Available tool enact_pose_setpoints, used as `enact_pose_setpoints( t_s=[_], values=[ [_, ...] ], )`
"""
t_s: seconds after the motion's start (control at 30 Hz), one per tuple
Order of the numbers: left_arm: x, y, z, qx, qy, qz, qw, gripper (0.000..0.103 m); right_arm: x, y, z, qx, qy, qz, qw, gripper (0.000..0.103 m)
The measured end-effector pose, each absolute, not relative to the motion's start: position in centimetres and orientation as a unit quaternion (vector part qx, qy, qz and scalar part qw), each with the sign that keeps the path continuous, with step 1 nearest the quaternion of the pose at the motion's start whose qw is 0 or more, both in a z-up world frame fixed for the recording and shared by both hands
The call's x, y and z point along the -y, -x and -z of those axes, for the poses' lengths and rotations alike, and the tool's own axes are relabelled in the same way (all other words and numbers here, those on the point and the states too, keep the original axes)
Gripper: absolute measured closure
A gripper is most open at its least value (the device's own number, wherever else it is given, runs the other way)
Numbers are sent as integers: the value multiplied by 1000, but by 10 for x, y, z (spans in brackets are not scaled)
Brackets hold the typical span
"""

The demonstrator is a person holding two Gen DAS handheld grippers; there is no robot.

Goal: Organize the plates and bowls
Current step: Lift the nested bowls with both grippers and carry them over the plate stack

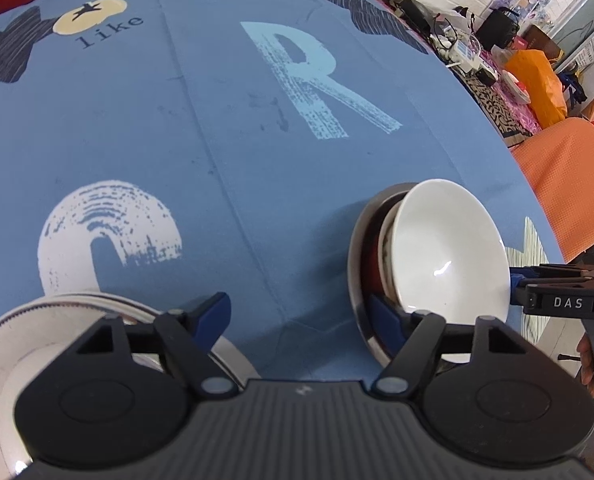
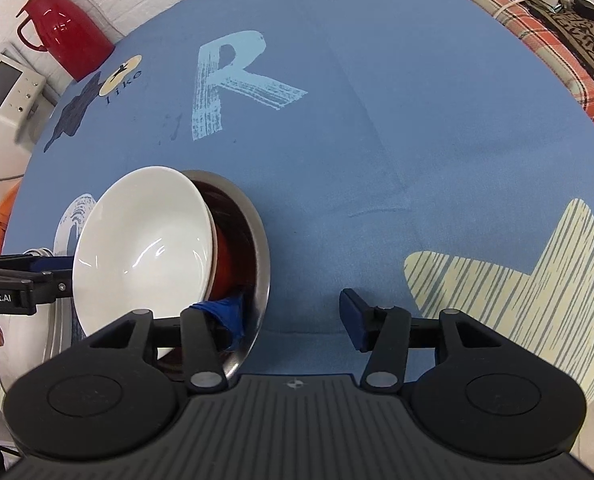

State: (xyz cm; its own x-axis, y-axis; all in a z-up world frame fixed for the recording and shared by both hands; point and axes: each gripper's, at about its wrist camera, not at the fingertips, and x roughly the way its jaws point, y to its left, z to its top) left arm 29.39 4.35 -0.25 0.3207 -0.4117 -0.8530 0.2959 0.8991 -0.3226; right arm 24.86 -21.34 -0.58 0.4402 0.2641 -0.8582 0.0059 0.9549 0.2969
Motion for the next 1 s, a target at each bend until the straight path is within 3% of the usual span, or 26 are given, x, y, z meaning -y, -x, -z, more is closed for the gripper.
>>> enact_pose_setpoints(
  t_s=[0.53,0.6,0.67,0.77,1.0],
  values=[
    [-43,-287,0,-541,72,212,811,41,213,-253,6,-533,-123,-87,832,66],
    [-43,-287,0,-541,82,225,806,58,213,-252,6,-532,-124,-90,833,67],
    [-43,-288,-2,-542,90,239,801,70,215,-251,7,-530,-132,-108,831,77],
    [-44,-290,-1,-547,136,278,778,103,221,-250,11,-525,-180,-120,823,100],
    [-43,-289,0,-549,150,273,775,103,213,-250,7,-527,-193,-119,819,103]
  ],
)
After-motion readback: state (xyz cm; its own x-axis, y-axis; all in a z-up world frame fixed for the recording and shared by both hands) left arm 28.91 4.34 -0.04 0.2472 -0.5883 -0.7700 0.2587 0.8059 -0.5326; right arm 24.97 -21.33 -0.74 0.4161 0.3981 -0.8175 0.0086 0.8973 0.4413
